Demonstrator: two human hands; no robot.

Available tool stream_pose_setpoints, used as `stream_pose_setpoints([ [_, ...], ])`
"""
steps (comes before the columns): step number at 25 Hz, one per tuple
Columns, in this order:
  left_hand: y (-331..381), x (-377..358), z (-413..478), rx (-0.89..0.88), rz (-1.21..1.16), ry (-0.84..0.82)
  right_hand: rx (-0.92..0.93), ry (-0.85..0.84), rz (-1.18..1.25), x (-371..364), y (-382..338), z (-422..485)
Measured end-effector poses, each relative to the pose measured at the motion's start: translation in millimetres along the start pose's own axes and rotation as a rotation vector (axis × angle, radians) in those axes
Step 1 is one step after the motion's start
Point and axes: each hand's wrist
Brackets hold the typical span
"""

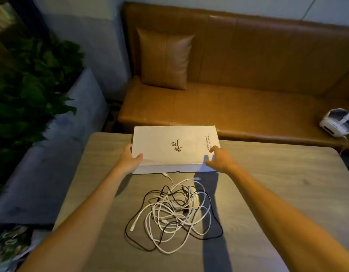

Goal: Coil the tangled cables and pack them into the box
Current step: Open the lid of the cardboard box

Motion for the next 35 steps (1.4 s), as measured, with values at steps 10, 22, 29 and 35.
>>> stream_pose_setpoints([
  [10, -11.3, -21.5, -2.4, 0.207, -0.207, -0.03, -0.167, 0.142, 0.336, -88.8, 102.3, 61.3],
  [22, -42.9, -21.8, -40.4, 0.321, -0.053, 0.107, -0.386, 0.184, 0.312, -45.0, 32.7, -7.6],
  [29, -25.9, -14.6, -74.5, 0.09, -0.318, 0.299, -0.288, 0.545, 0.293, -43.5, 13.9, -27.7],
  [35, 21.2, 10.5, -69.5, -0.15, -0.519, 0.34, -0.003, 0.817, 0.413, 4.8, -8.8, -13.8],
])
Point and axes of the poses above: each hand's wrist, its own z-axis towards the middle knuckle, its own x-axis out of the back of the hand, y = z × x, and after that the axes turned 12 degrees about x, right-handed
